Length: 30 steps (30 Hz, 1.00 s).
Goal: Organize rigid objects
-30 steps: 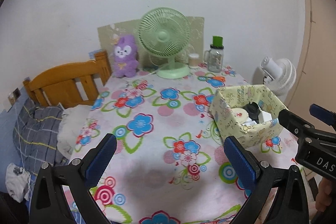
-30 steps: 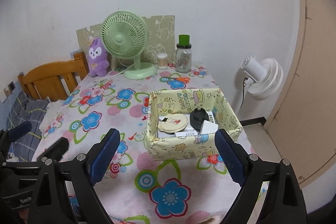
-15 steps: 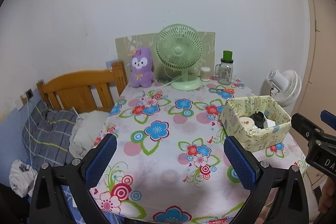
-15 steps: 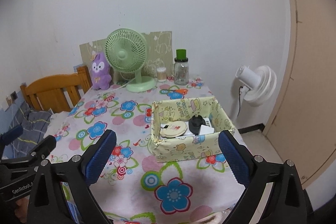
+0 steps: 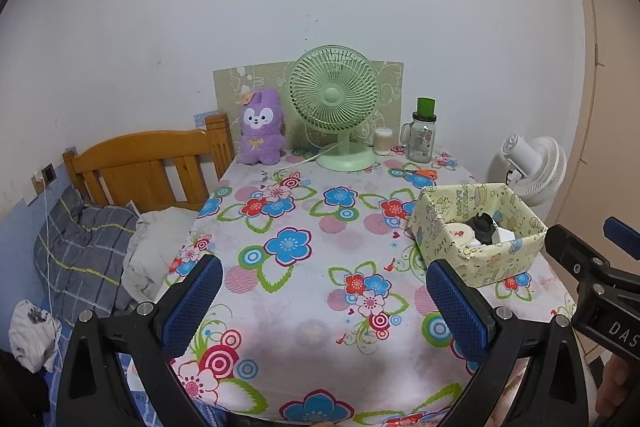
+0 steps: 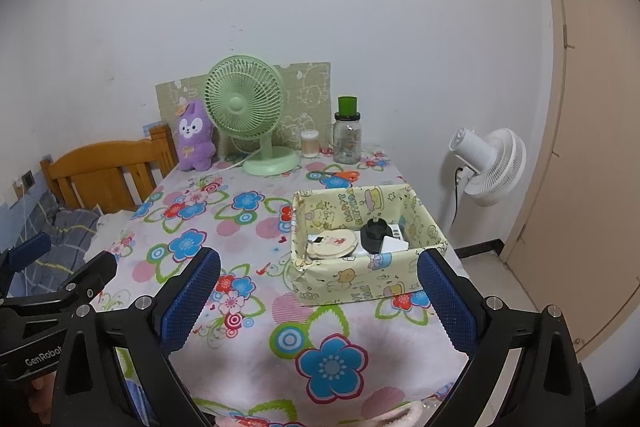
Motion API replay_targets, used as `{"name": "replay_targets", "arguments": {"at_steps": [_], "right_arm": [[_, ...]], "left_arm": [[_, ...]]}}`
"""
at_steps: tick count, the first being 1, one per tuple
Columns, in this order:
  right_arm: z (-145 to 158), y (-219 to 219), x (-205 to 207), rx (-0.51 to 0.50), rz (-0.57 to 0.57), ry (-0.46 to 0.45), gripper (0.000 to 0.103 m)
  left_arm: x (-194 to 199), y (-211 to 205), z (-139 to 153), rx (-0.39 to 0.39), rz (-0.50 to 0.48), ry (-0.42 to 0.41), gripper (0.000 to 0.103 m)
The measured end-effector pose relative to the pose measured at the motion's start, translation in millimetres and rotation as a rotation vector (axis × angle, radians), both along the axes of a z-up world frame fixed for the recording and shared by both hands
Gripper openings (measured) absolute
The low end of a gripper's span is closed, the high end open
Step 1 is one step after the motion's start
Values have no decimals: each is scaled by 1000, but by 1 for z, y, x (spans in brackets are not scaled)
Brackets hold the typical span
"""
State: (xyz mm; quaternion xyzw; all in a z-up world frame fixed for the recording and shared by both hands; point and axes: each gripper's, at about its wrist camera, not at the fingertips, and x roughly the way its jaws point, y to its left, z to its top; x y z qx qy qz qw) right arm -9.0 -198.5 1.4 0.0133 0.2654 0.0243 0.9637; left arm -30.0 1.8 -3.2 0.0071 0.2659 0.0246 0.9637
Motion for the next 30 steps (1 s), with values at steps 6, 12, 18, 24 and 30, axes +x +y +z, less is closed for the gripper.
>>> {"name": "replay_targets", "arguments": {"at_steps": [6,12,18,24,30], "right_arm": [[-2,1,0,-5,8,5,100],[-4,0,3,-10,8,3,100],[-2,4,1,-34,18,-23,100],[-3,4,3,-22,40,-31,100],[-5,5,5,-33,44,-35,100]], "left_arm": [[3,-3,-3,-19,-21,10,103],[6,-6,-5,-28,-7,16,103],[5,-4,-6,-51,14,12,103],[6,-3,-6,-58,19,9,103],[8,-4,-7,-51,22,16,103]]}}
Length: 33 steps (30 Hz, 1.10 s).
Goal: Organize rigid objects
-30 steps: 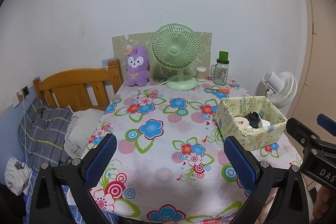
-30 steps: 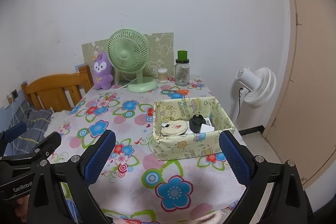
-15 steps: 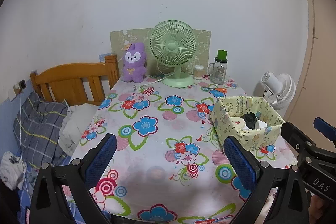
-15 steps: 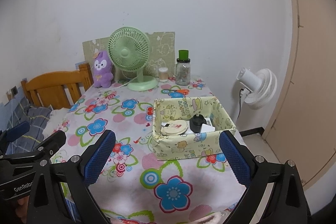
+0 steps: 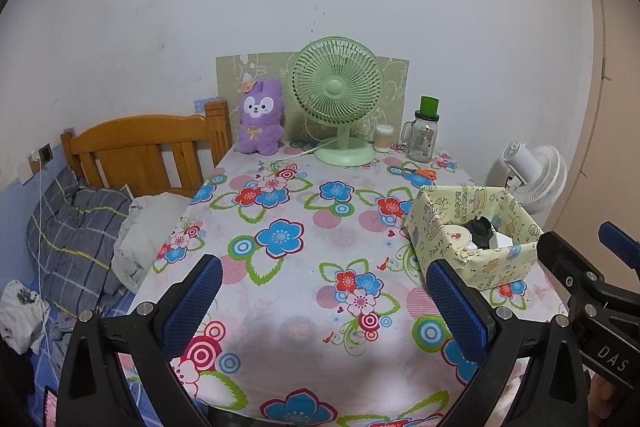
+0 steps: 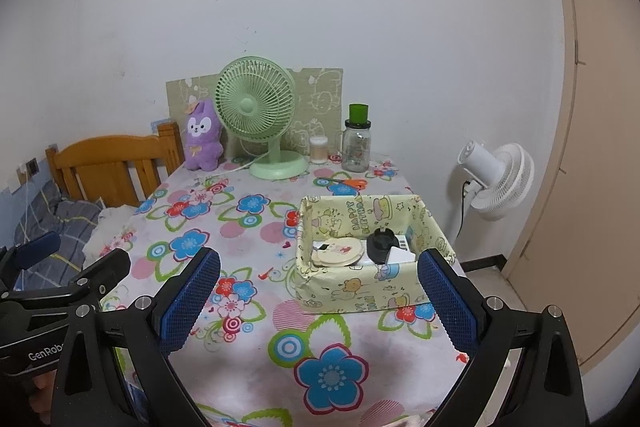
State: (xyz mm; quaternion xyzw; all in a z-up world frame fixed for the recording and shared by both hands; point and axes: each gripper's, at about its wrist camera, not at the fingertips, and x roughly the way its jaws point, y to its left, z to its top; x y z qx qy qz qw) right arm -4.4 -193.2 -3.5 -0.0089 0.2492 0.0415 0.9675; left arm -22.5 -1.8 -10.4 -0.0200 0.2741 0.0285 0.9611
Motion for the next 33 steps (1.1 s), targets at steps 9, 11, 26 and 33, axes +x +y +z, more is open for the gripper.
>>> {"name": "replay_targets", "arguments": {"at_steps": [9,11,26,33], "right_arm": [[-2,-2,0,0,-2,-8,100],[-2,-2,1,3,-5,-4,100],[-5,-4,0,8,-11,-7,101],[-5,-4,-1,7,-17,-9,102]], "left_arm": [[4,-3,-2,7,-8,7,103],[5,-3,-2,4,-6,10,103],[5,-3,-4,6,-4,13,103],[4,-3,-4,8,-6,14,103]]}}
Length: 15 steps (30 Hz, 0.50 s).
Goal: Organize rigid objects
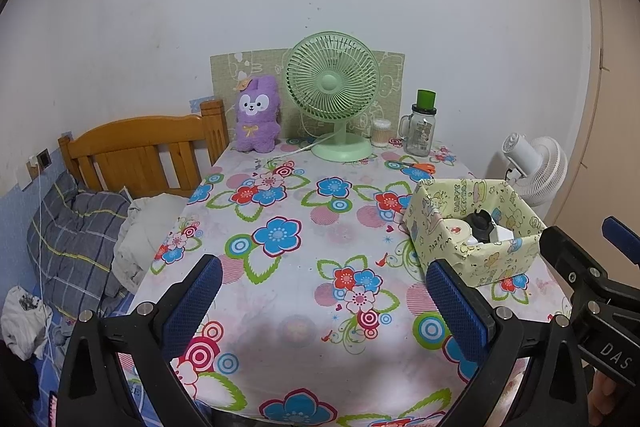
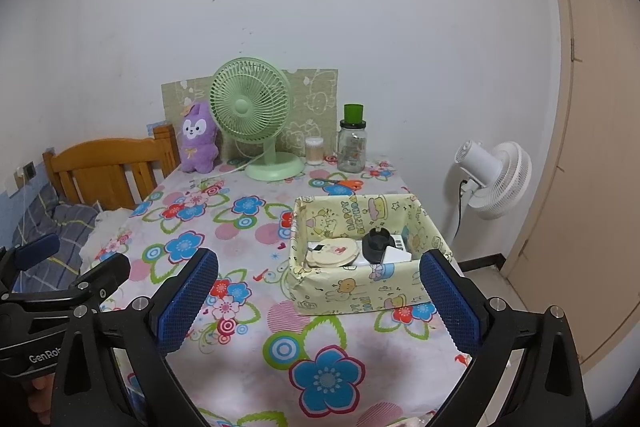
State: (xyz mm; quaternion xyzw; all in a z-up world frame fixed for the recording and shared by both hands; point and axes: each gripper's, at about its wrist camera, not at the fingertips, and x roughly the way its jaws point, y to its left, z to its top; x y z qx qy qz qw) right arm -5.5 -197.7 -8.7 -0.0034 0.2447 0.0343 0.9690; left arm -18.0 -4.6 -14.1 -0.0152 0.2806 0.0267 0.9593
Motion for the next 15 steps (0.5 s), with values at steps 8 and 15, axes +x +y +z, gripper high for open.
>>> {"name": "replay_targets", "arguments": {"at_steps": [8,15], "right_arm": [[-1,0,0,-1,-1,4,102],[-2,2,-2,1,-8,-1,102]], "left_arm": [[0,-1,0,-1,1,2,103],[1,3,-2,7,-15,5,103]]}}
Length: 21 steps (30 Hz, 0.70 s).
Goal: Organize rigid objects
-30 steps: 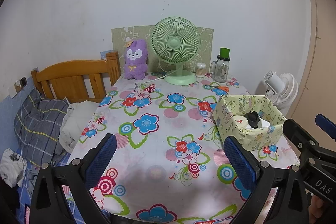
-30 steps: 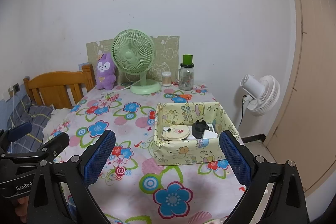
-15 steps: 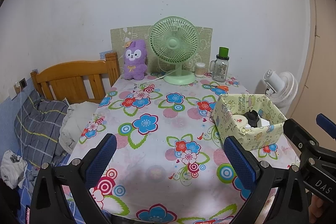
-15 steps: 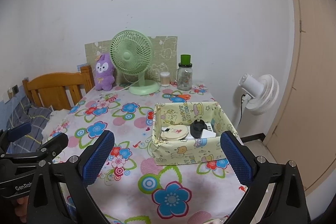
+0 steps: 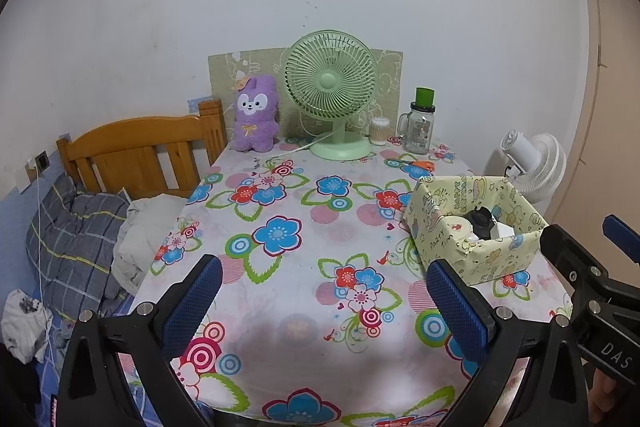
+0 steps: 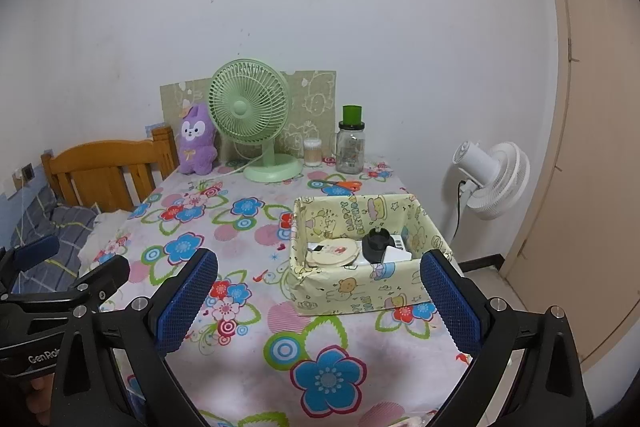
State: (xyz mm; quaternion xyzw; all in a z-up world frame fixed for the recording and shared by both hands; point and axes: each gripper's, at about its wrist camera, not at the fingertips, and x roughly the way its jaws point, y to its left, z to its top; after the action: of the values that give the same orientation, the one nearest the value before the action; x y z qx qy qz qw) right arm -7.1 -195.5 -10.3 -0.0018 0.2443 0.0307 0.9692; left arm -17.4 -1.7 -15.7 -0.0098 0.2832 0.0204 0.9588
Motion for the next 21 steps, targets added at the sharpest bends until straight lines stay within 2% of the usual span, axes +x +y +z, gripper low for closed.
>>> {"name": "replay_targets", "arguments": {"at_steps": [21], "right_arm": [[-5,3,5,-11,-16,6,103]], "left_arm": [[6,5,-7,13,-20,15,103]]}}
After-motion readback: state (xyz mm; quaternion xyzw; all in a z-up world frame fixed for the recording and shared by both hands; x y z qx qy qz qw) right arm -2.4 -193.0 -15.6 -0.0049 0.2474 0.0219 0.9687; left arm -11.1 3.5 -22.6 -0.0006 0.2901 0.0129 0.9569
